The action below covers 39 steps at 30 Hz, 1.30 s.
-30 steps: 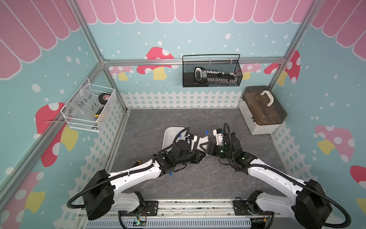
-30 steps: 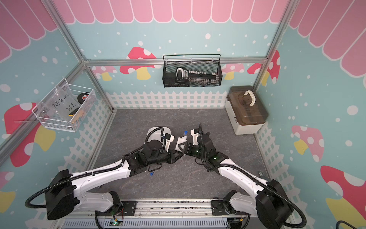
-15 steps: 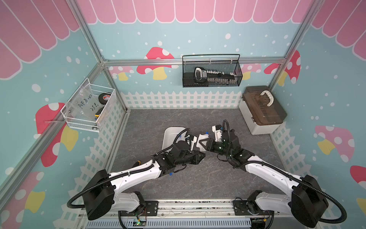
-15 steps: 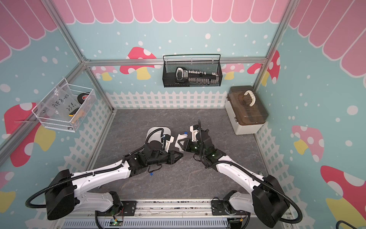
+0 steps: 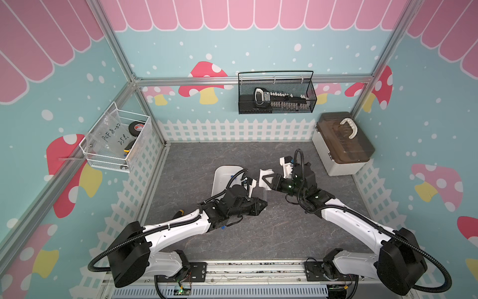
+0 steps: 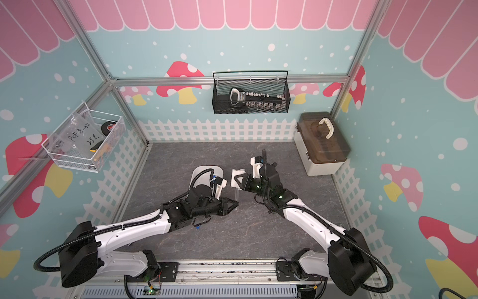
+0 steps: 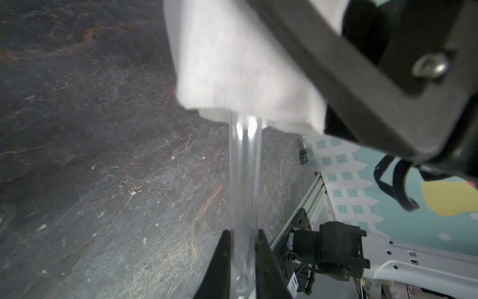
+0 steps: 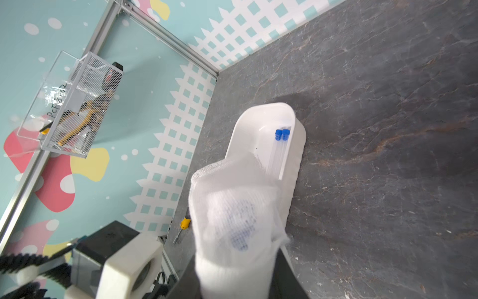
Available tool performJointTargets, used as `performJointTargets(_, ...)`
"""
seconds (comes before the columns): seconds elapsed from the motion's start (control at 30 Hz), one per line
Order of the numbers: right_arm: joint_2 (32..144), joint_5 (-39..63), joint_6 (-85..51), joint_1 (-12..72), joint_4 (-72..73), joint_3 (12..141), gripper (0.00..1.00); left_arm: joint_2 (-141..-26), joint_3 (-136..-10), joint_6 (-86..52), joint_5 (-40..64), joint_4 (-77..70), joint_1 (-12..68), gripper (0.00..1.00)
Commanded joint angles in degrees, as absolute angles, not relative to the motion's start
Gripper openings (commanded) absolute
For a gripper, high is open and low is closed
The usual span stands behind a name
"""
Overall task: Wipe the exteriors of test tubes
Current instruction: Wipe the dirt from the test tube.
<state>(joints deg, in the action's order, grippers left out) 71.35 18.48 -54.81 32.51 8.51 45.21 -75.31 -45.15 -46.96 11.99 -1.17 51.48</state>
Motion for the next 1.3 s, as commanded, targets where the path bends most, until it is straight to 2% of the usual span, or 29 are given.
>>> performJointTargets(0.0,69.4,18.7,-56.2,34.0,9.1,41.6,0.27,-73.5,-45.5,-47.3,11.0,-1.3,51.2,0.15)
performJointTargets(0.23,66.5,16.6,-58.8,36.6,10.1,36.7,0.29,-73.3,-45.5,-47.0,10.5,-0.8,51.2,0.16)
performJointTargets(0.43,68.4,14.7,-57.7,36.6,11.3,38.1,0.28,-73.5,-45.4,-47.0,11.0,-0.7,51.2,0.15)
performJointTargets(0.73,74.4,14.7,-55.6,32.9,13.2,45.7,0.22,-72.7,-44.4,-47.3,11.0,-0.6,51.2,0.15)
performJointTargets(0.97,74.6,16.4,-57.1,32.5,15.5,45.7,0.18,-72.8,-44.0,-47.4,10.9,-0.7,51.2,0.16)
performJointTargets(1.17,71.6,15.5,-58.8,33.6,16.6,42.6,0.17,-74.2,-44.0,-47.6,11.6,-1.7,51.2,0.28)
performJointTargets(1.27,70.1,15.1,-59.3,34.1,16.5,41.6,0.17,-75.3,-44.0,-48.1,12.3,-2.9,51.2,0.29)
